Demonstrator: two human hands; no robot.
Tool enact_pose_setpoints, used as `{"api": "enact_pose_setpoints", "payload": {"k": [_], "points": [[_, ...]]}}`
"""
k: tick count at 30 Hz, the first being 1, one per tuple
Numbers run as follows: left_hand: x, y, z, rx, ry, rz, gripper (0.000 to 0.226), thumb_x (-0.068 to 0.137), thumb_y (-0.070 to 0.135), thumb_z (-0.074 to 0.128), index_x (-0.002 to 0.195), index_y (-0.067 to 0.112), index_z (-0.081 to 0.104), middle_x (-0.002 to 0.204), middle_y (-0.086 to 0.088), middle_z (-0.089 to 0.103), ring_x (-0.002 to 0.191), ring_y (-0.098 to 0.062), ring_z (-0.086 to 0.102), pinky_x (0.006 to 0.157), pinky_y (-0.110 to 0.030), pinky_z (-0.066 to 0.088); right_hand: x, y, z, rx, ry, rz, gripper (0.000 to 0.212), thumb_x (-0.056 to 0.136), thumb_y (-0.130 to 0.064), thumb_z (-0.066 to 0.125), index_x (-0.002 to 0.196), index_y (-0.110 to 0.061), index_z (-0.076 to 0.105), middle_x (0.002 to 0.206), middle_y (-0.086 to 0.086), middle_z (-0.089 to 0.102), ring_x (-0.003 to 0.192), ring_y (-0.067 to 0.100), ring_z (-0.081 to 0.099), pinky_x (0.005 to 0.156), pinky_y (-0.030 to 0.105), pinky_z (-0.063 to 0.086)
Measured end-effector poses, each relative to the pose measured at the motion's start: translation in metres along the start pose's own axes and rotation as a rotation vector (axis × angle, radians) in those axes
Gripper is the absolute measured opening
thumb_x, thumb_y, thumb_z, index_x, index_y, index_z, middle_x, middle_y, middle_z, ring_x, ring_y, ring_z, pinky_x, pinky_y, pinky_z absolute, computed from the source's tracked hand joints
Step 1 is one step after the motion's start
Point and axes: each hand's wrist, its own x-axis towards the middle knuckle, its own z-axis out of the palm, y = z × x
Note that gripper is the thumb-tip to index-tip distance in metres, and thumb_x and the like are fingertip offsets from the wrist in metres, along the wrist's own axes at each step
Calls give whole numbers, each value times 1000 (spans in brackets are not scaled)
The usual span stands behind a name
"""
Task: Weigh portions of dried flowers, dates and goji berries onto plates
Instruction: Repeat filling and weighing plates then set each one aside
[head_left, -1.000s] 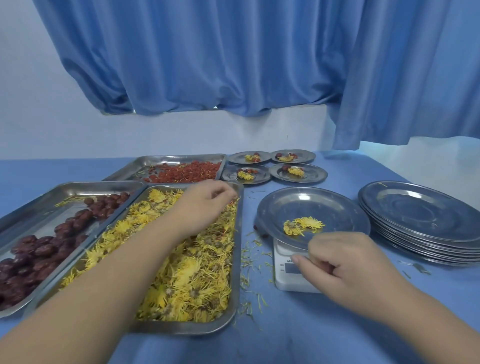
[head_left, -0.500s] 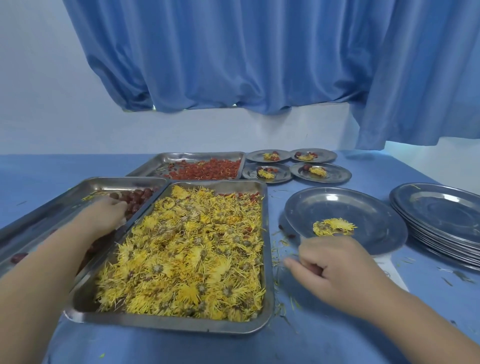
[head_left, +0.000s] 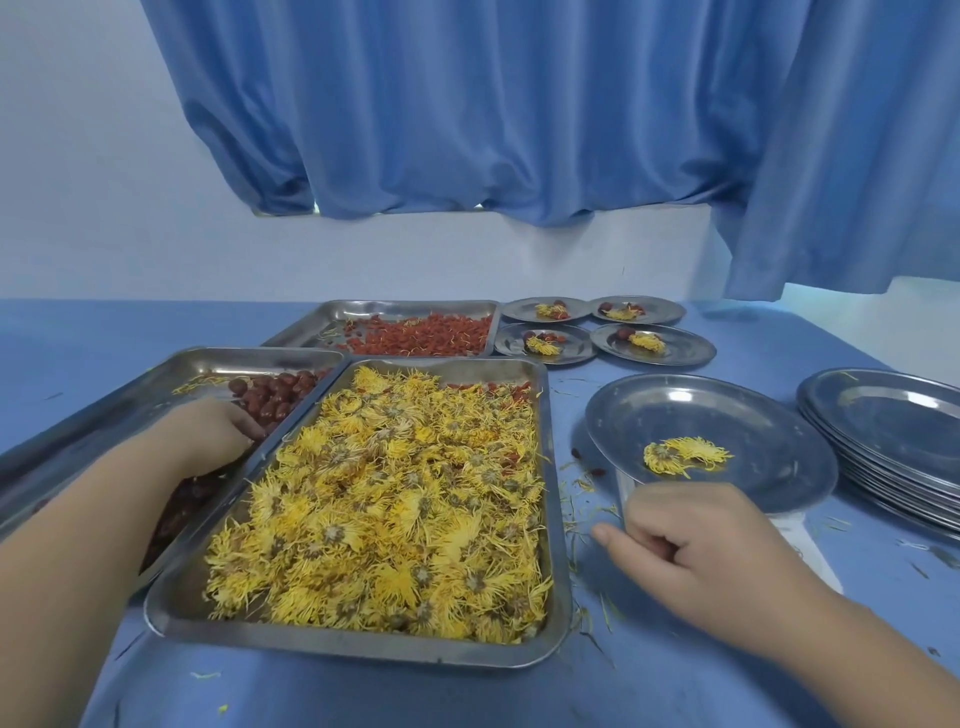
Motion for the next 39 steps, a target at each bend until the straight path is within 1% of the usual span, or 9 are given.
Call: {"api": "enact_pose_setpoints", "payload": {"k": [2,7,10,17,26,30,33,36,39], "points": [[0,-1,1,-24,30,8,30,93,5,52,101,23,74,129,-8,62,108,-24,56,92,-33,43,0,-1,0,-3,-5,-3,44,85,-39,51,55,-22,23,50,-9,24,47,7,25,41,29,33],[-3,-4,7,-175,40,28,23,93,6,53,89,23,68,106,-6,65,83,-19,61,63,-27,44,-1,-2,0,23,-14,5,44,85,-40,51,55,-23,24,50,-10,23,45,7,25,41,28,33],[-3,-2,9,-182,46,32,26,89,1,50,92,22,66,109,-7,63,93,-22,57,78,-32,44,-1,-2,-1,25,-13,17,45,85,-40,51,55,-23,24,50,-10,22,45,7,25,41,28,33],[-7,0,12,-138,104,41,18,93,9,53,93,22,66,114,-7,65,93,-18,51,91,-37,43,-1,-1,-1,21,-18,31,45,85,-41,51,56,-24,22,49,-10,23,46,6,25,42,26,32],[-26,38,5,-381,352,183,13,93,28,57,105,23,62,102,6,64,75,-16,61,61,-29,45,-1,-1,-4,33,1,66,46,85,-42,51,57,-25,19,49,-6,26,47,8,26,45,29,35],[-40,94,11,-520,246,340,8,94,31,57,101,29,61,88,11,67,55,-6,55,43,-17,42,0,0,-8,46,23,90,47,85,-43,50,57,-29,14,48,-6,26,47,9,27,46,26,34],[-52,141,21,-559,128,482,7,93,30,58,95,36,60,78,9,67,44,2,50,41,-11,39,0,3,-11,55,25,101,52,84,-35,58,57,-29,13,48,-9,20,47,8,24,45,24,27],[-67,190,32,-512,74,616,12,94,32,55,91,44,57,85,18,65,59,13,56,43,-7,40,1,6,-14,44,27,124,55,82,-31,62,56,-28,14,46,-10,18,46,8,25,45,22,23],[-78,235,44,-499,36,711,11,92,34,53,89,43,59,87,19,65,75,3,60,57,-15,46,1,10,-18,35,38,143,53,82,-33,61,56,-27,15,46,-10,18,47,8,25,45,25,25]]}}
